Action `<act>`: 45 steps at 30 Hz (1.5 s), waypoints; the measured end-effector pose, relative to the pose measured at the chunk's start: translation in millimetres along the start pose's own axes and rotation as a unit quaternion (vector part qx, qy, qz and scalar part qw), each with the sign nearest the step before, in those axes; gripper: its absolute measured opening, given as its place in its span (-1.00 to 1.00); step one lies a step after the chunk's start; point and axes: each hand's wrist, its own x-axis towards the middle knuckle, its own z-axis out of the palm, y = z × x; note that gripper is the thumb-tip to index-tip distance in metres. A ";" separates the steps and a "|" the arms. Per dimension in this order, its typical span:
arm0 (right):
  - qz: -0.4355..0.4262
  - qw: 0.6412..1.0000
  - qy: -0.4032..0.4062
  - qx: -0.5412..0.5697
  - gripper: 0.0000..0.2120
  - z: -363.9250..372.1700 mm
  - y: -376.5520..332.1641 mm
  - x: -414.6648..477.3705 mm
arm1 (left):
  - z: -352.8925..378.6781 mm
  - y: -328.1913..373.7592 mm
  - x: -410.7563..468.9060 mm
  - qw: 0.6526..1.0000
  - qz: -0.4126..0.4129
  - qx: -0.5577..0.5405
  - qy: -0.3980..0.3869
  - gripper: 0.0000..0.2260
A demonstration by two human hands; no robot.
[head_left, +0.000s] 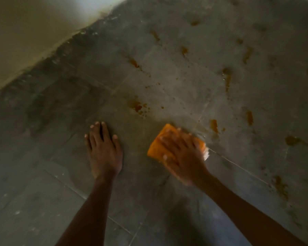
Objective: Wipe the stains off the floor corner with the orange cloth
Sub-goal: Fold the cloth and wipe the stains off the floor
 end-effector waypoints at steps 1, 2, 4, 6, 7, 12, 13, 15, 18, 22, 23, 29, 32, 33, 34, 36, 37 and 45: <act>0.061 0.998 0.014 0.003 -0.45 -2.6 7.4 30.7 | 0.8 -0.9 1.6 1.000 0.000 0.003 -0.002 -0.48; 0.129 0.991 0.023 0.014 -0.44 -2.8 9.6 68.1 | 0.2 -1.0 2.3 1.000 -0.002 0.004 -0.005 -0.48; 0.178 0.983 0.005 0.040 -0.42 -2.6 -10.4 140.0 | 0.7 -2.3 3.5 1.000 -0.005 0.009 -0.008 -0.48; 0.067 0.998 -0.010 0.017 -0.40 3.7 -43.2 172.7 | -0.5 -3.0 4.4 1.000 -0.009 0.011 -0.014 -0.47; -0.013 1.000 -0.011 -0.005 -0.39 5.1 -53.3 169.2 | -1.7 -2.1 4.0 1.000 -0.007 0.011 -0.020 -0.47; -0.131 0.990 -0.039 -0.030 -0.37 1.0 -7.2 140.6 | -5.5 1.3 3.8 0.999 -0.019 0.006 -0.046 -0.45; -0.078 0.996 -0.034 -0.026 -0.37 -0.9 5.1 159.4 | -6.2 2.5 3.2 0.999 -0.019 0.001 -0.046 -0.45; 0.045 0.999 -0.011 -0.011 -0.34 -0.5 8.1 219.2 | -7.6 1.7 4.4 0.999 -0.022 -0.011 -0.048 -0.44; 0.092 0.995 -0.018 0.022 -0.37 4.2 -49.4 279.1 | -7.4 1.2 3.2 0.998 -0.017 -0.013 -0.057 -0.47; -0.143 0.989 -0.025 -0.001 -0.39 11.2 -91.6 211.6 | -10.0 0.2 3.0 0.997 -0.018 -0.026 -0.064 -0.51; -0.159 0.987 -0.027 -0.001 -0.39 11.6 -77.0 184.7 | -9.9 0.3 3.1 0.998 -0.018 -0.027 -0.063 -0.52; 0.115 0.993 -0.015 0.008 -0.37 1.7 8.8 221.7 | -11.4 2.9 3.2 0.997 -0.025 -0.028 -0.064 -0.49; 0.157 0.987 -0.019 0.037 -0.39 2.5 -27.0 274.7 | -11.6 3.9 3.9 0.998 -0.027 -0.027 -0.055 -0.46; 0.132 0.990 -0.018 0.034 -0.39 4.4 -40.6 274.5 | -11.7 3.2 3.8 0.998 -0.030 -0.027 -0.053 -0.45; 0.090 0.995 -0.014 0.031 -0.39 4.7 -49.0 263.7 | -11.9 3.5 4.9 0.998 -0.030 -0.029 -0.055 -0.44; -0.016 1.000 -0.005 0.019 -0.40 6.7 -51.9 223.9 | -12.5 2.4 5.6 0.997 -0.029 -0.031 -0.063 -0.41; -0.053 0.998 -0.009 0.022 -0.42 7.3 -43.3 208.4 | -12.8 1.9 5.7 0.997 -0.029 -0.033 -0.064 -0.40; 0.149 0.987 -0.002 0.053 -0.43 -0.2 -16.6 385.3 | -7.9 1.0 6.0 0.997 -0.034 -0.028 -0.065 -0.42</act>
